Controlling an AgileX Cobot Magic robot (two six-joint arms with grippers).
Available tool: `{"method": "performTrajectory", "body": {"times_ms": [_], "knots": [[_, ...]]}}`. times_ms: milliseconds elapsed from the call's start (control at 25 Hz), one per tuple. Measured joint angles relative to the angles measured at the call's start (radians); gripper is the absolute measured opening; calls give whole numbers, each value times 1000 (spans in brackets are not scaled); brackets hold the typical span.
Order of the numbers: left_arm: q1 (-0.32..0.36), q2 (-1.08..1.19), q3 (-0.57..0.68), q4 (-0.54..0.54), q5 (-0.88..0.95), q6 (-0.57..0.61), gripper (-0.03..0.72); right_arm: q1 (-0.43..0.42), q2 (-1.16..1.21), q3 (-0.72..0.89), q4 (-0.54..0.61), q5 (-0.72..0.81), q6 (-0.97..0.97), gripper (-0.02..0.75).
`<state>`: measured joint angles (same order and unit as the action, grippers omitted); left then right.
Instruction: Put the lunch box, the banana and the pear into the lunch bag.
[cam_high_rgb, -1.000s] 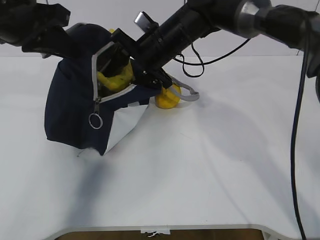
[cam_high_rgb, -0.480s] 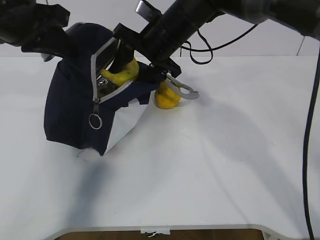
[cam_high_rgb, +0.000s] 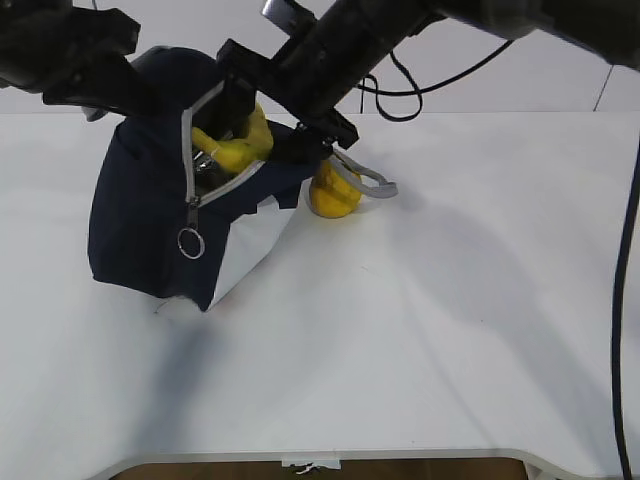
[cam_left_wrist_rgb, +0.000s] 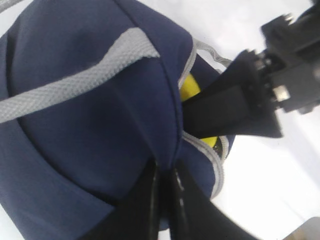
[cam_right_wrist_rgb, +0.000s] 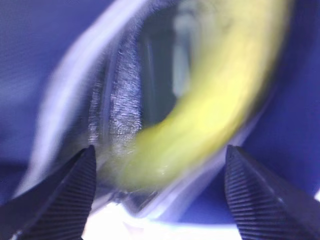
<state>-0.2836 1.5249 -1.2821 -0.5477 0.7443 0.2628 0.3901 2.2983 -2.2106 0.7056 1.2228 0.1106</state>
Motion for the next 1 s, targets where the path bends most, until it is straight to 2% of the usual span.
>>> {"method": "performTrajectory", "body": {"times_ms": [160, 400, 480, 680, 800, 1000], "knots": [[0, 0, 0, 2, 0, 0, -2, 0, -42, 0, -77, 4, 2, 612], [0, 0, 0, 2, 0, 0, -2, 4, -63, -6, -73, 6, 1, 613], [0, 0, 0, 2, 0, 0, -2, 6, -76, -6, -103, 9, 1, 613], [0, 0, 0, 16, 2, 0, -2, 6, -151, -6, -390, 19, 1, 606], [0, 0, 0, 32, 15, 0, -2, 2, -171, -8, -526, 25, 1, 576], [0, -2, 0, 85, 80, 0, -2, -24, -173, -8, -595, 27, 8, 568]]}}
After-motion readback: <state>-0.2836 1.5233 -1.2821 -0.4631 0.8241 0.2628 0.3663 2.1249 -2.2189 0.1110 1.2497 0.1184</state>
